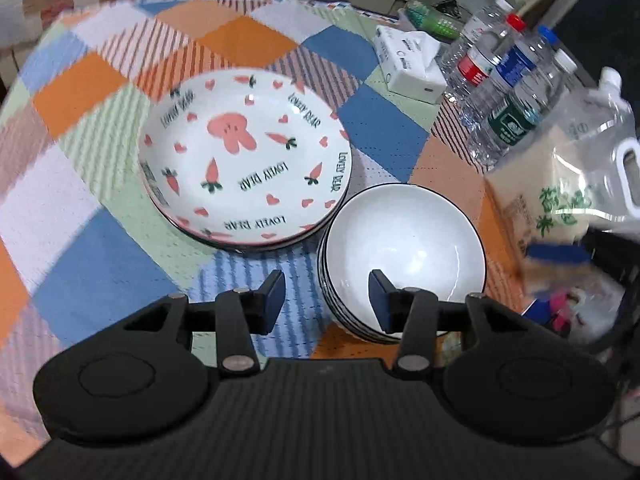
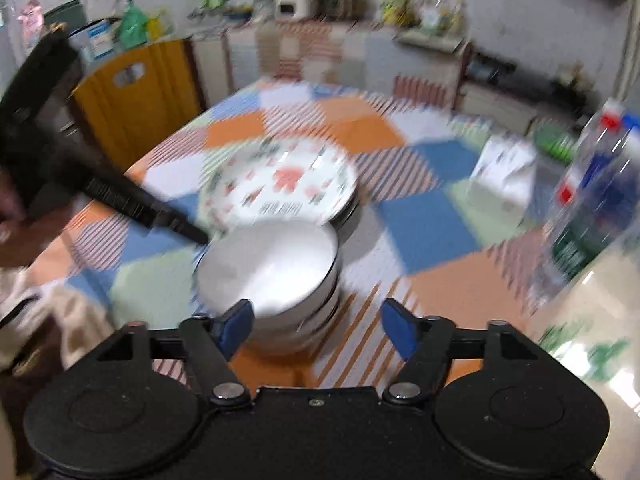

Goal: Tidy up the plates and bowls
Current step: 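Carry the bowl stack with both grippers over the plate stack, then lower the bowl stack onto the bunny plate with both grippers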

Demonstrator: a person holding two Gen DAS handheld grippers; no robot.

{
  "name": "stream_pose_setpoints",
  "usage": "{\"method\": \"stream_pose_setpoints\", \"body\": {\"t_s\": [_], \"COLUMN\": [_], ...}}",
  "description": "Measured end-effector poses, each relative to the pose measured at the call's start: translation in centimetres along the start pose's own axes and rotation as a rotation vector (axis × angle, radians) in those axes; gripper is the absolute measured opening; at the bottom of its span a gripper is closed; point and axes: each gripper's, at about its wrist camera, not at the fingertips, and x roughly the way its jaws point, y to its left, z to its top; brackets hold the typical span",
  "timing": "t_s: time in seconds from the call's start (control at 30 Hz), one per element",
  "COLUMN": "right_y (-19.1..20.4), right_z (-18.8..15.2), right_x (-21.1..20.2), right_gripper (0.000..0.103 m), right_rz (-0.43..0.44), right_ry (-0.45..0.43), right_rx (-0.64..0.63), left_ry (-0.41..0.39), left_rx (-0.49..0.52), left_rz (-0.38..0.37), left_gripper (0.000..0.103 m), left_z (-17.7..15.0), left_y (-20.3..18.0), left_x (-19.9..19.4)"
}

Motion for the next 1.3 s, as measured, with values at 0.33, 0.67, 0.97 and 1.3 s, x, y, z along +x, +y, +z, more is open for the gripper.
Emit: {"method": "stream_pose_setpoints", "body": {"t_s": [0.33,0.67,0.97,1.3], "right_y": [1.7,1.7,1.5,1.8], "right_z": [-2.9,-3.3,-3.7,-4.1], "right_x": [6.0,11.1,11.1,12.5], "right_gripper": [0.093,0.093,0.093,0.097], "right_rz": [0.044,0.062,0.102,0.098], "right_ry": [0.065,0.098,-0.008,-0.071], "right_rx": [-0.109,-0.139,-0.109,-0.113], "left_ry": [0.031,0.051,0.054,0.045], "left_rx": [-0.146,-0.242,-0.227,-0.214], "left_rz": [-0.101,-0.165,-0.182,-0.158], "left_gripper": [0.052,0.052,0.043,0.041], "left_z": [-1.4,-2.6,-3.1,-3.2], "left_y": [2.1,2.8,2.0,1.5], "left_x": [3.5,6.3,7.3,7.0]}}
